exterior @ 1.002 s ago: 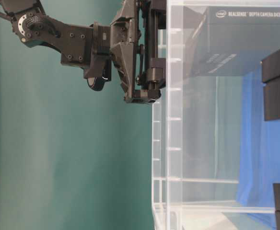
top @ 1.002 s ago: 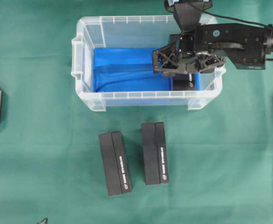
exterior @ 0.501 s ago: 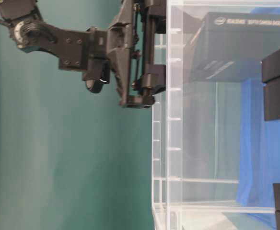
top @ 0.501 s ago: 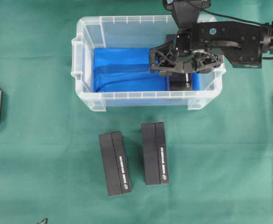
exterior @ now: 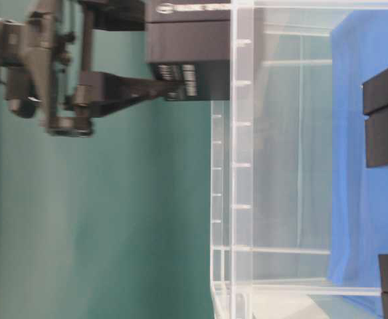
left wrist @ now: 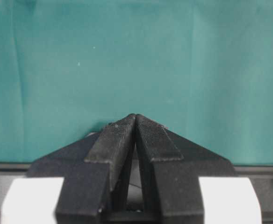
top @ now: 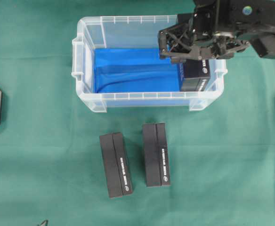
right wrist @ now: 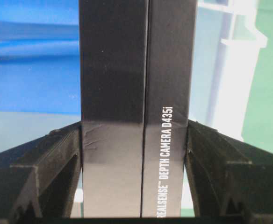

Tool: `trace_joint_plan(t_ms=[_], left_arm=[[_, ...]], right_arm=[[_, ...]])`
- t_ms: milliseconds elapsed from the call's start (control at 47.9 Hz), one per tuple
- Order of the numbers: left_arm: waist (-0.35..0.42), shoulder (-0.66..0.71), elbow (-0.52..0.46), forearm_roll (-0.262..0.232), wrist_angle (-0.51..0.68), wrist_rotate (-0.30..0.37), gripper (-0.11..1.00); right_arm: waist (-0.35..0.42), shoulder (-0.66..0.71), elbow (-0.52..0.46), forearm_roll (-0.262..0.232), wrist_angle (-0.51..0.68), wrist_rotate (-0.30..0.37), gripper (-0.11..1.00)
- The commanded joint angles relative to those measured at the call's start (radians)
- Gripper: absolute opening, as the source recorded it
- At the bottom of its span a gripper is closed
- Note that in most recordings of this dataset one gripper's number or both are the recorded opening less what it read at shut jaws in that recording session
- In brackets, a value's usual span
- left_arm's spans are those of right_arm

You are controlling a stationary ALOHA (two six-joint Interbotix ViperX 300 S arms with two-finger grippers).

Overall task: Take the box out of the case with the right arm.
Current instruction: 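Lift the right box up out of the case with the right gripper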

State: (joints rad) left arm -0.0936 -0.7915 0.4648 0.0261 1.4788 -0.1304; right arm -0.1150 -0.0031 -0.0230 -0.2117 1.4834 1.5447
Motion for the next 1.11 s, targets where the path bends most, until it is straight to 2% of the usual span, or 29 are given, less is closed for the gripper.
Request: trace_joint_plan(t_ms=[0,418,606,1086], left_arm=[[-0.002,0.003,-0.021,0.003,-0.006,0.000,0.02],[-0.002,0.003,-0.021,0.003,-0.006,0.002,0.02],[-0.002,0.003,-0.021,0.003,-0.006,0.000,0.02],[-0.002,0.005,-0.023,0.003,-0.006,0.000,0.02]], right_arm=[[0.014,-0.037,-0.071,-0.021,0.041,-0.003,0.65],[0.049,-0.037,-0.198,-0.089,0.166,-0.002,0.65],[0.058,-0.032,-0.225,-0.091,0.202,-0.002,0.65],[0.060,-0.029,-0.233,-0.092,0.204,-0.003,0.65]])
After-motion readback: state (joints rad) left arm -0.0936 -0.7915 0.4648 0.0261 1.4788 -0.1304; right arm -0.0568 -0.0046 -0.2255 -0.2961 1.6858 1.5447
